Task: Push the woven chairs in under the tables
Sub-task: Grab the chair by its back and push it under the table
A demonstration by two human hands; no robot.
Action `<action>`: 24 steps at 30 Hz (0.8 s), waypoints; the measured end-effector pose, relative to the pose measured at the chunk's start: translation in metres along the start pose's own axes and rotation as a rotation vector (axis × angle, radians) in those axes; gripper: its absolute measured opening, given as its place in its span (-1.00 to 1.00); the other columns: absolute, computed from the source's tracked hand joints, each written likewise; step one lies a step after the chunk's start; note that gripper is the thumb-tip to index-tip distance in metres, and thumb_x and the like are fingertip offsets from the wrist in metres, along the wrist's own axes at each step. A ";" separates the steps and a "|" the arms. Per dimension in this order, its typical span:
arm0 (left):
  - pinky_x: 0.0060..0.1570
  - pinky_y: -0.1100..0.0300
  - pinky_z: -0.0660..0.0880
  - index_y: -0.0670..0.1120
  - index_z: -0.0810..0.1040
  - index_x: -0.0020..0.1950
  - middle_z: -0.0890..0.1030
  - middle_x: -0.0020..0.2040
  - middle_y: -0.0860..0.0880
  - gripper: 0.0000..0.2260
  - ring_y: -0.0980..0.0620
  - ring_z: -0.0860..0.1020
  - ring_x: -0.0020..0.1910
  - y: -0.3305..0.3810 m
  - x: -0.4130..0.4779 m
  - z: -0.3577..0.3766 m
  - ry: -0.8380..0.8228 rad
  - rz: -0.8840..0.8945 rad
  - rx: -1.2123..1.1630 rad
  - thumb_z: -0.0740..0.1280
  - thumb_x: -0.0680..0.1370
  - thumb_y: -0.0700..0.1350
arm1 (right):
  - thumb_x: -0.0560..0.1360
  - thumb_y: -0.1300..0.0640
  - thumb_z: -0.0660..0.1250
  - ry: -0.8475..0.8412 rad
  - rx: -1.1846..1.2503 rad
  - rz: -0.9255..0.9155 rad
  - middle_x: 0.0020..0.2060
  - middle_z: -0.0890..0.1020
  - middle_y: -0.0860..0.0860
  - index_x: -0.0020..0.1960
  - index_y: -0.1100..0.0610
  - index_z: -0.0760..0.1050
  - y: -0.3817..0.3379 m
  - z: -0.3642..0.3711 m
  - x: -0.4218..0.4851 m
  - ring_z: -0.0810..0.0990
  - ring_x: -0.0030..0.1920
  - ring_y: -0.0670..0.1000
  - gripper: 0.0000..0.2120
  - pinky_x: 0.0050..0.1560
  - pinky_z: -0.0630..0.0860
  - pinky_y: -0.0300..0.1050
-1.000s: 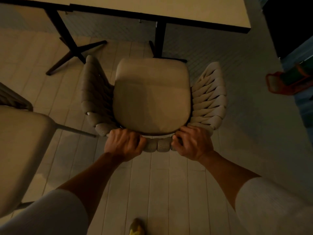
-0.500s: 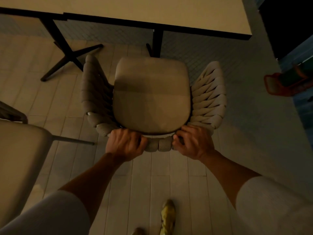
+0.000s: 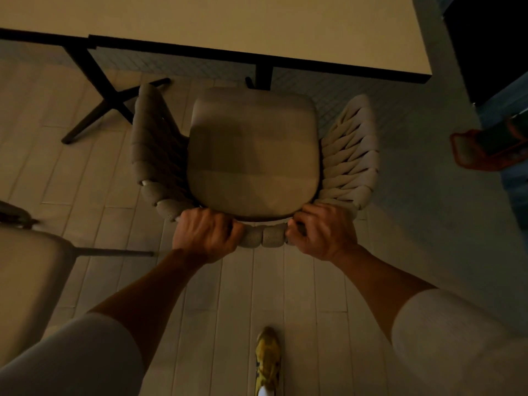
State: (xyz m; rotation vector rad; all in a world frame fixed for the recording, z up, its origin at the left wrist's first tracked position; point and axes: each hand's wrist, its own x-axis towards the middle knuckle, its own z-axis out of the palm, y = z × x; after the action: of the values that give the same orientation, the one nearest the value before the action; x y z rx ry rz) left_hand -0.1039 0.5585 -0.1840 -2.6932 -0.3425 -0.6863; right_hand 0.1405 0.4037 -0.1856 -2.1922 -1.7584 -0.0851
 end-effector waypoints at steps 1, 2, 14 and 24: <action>-0.40 0.10 0.31 -0.09 0.58 -0.22 0.48 -0.39 -0.10 -0.88 -0.04 0.38 -0.45 -0.004 0.006 0.004 -0.006 -0.007 -0.012 0.39 0.50 -0.24 | 0.58 -0.11 0.27 -0.003 -0.001 0.002 -0.38 0.53 -0.04 -0.34 0.02 0.56 0.004 0.001 0.006 0.48 -0.36 0.02 -0.63 -0.36 0.32 -0.14; -0.40 0.11 0.30 -0.08 0.58 -0.23 0.47 -0.40 -0.09 -0.87 -0.03 0.37 -0.46 -0.007 0.012 0.006 -0.038 -0.044 -0.041 0.39 0.51 -0.23 | 0.58 -0.11 0.26 -0.006 0.001 0.004 -0.38 0.53 -0.04 -0.34 0.02 0.56 0.007 0.001 0.011 0.48 -0.36 0.02 -0.62 -0.36 0.34 -0.13; -0.44 0.18 0.20 -0.02 0.35 -0.21 0.34 -0.48 0.00 -0.77 0.01 0.29 -0.53 -0.033 0.060 0.030 -0.128 -0.230 -0.147 0.40 0.50 -0.12 | 0.59 -0.11 0.25 -0.004 0.025 -0.008 -0.40 0.53 -0.04 -0.35 0.02 0.56 0.034 0.004 0.062 0.45 -0.39 0.00 -0.61 -0.39 0.33 -0.14; -0.44 0.12 0.33 0.03 0.35 -0.15 0.44 -0.44 -0.03 -0.84 -0.04 0.38 -0.50 -0.045 0.082 0.052 -0.212 -0.211 -0.185 0.34 0.53 -0.08 | 0.57 -0.08 0.31 -0.014 0.057 -0.015 -0.39 0.51 -0.04 -0.35 0.02 0.55 0.060 0.011 0.093 0.48 -0.37 0.02 -0.66 -0.39 0.36 -0.11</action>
State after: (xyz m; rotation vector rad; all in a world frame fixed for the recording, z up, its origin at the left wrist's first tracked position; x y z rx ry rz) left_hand -0.0261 0.6312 -0.1744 -2.9428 -0.6551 -0.5107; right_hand 0.2187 0.4837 -0.1861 -2.1449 -1.7628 -0.0231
